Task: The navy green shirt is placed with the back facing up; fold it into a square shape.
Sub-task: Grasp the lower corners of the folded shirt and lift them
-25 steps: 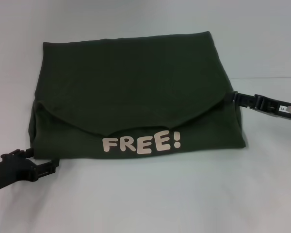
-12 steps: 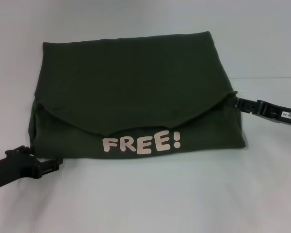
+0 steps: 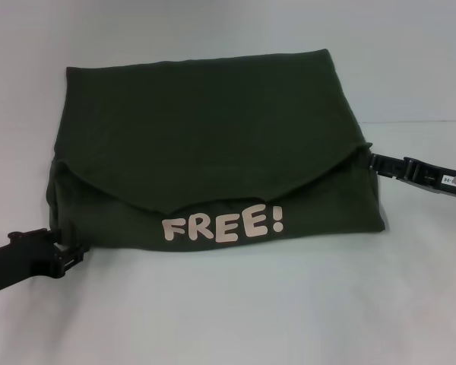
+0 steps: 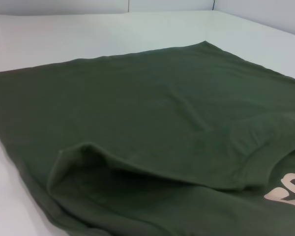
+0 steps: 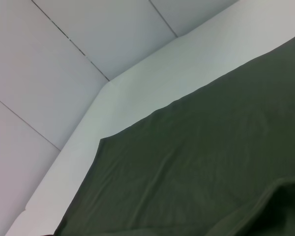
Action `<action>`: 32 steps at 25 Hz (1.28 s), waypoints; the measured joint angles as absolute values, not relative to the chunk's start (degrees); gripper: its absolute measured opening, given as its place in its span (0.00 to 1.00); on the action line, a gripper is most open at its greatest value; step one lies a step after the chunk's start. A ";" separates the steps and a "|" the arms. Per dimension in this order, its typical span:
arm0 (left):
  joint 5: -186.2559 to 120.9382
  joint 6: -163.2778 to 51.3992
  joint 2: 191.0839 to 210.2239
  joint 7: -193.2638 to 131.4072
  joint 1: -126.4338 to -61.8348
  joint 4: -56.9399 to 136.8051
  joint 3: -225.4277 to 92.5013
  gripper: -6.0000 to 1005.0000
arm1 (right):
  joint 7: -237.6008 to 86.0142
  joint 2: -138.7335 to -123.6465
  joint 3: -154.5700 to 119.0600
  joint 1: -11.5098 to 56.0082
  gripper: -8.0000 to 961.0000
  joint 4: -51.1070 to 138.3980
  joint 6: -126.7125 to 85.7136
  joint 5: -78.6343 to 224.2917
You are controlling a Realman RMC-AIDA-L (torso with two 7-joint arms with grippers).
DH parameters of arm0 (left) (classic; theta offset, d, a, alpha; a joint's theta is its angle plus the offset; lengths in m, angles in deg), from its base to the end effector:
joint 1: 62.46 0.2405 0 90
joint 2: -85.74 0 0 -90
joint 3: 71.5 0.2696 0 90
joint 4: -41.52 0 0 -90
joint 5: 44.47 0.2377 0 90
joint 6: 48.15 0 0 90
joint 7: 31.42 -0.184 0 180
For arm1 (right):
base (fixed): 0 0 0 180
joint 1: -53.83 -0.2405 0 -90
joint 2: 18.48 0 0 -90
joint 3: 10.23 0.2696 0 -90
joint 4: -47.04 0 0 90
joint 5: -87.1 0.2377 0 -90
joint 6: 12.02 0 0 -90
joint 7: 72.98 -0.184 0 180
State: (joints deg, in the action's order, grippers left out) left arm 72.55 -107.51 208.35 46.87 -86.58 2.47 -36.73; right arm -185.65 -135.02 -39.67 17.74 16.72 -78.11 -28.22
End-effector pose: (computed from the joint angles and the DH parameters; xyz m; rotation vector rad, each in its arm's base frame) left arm -0.3793 0.3923 -0.0298 -2.2121 -0.8598 -0.3279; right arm 0.3134 0.4505 -0.0091 -2.0622 1.4587 0.7942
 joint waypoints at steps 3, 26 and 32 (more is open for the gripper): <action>72.51 -106.91 208.34 46.93 -86.63 2.46 -36.80 0.46 | -185.75 -135.02 -39.67 17.80 0.78 16.72 -78.11 -28.22; 72.33 -107.48 207.74 47.15 -86.90 2.33 -36.73 0.03 | -197.05 -132.18 -41.52 17.62 0.78 15.41 -77.88 -40.32; 72.33 -107.39 207.69 47.15 -87.08 2.32 -36.77 0.03 | -197.97 -132.38 -43.70 17.16 0.78 15.60 -76.32 -41.24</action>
